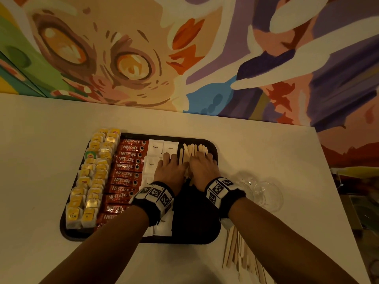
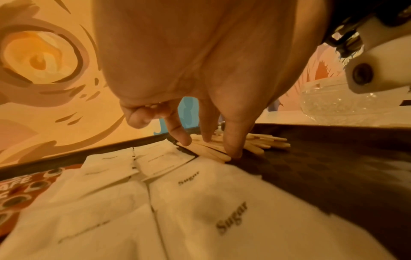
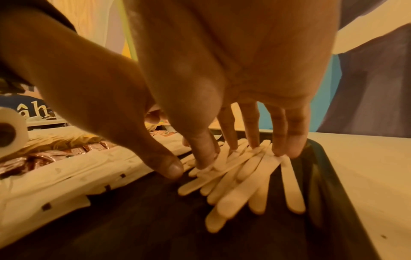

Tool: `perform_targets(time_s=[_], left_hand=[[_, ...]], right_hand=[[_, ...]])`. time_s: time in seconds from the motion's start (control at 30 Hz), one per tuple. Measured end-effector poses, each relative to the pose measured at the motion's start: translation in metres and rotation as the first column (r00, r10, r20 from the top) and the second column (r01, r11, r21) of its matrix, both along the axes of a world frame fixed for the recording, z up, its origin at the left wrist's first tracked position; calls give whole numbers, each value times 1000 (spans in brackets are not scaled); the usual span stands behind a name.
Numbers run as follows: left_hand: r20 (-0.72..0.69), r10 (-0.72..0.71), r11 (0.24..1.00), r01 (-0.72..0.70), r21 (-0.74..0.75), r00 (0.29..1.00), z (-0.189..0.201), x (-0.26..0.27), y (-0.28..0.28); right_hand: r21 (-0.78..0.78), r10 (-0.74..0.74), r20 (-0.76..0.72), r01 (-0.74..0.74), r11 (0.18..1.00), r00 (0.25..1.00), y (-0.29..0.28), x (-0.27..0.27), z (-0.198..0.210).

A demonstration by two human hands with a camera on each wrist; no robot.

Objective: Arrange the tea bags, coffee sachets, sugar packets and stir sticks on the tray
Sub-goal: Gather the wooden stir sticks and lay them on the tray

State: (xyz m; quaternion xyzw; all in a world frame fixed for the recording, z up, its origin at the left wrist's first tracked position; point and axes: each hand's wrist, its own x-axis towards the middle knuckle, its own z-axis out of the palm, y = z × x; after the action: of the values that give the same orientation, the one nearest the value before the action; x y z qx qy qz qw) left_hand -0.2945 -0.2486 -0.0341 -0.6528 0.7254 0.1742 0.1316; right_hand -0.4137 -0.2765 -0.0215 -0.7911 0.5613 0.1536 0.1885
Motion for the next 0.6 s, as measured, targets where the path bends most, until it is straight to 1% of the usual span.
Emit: perform_targets(time_s=[0.1,0.2,0.27,0.4,0.6], left_hand=[[-10,28,999,-28,-21,1000,-1,0,-1],[-20,42,998,-43,-56,999,-1,-2,-3],[-34,46,997,-48,-59,998,-1,-3,-4],[-45,50,998,-52,-34,998,1,-4,-6],[-22,-13,999,12,-49,1000,9,0,-9]], right_hand=[[3,-91,62,91,996,994,1,-3,0],[10,-160,63,159,987,985,1,-5,0],[39,-175,72,173,984,982,-1,-6,-1],[59,-127,70,123,991,989,-4,-3,1],[45,-236,102,233,972,966,-5,1,0]])
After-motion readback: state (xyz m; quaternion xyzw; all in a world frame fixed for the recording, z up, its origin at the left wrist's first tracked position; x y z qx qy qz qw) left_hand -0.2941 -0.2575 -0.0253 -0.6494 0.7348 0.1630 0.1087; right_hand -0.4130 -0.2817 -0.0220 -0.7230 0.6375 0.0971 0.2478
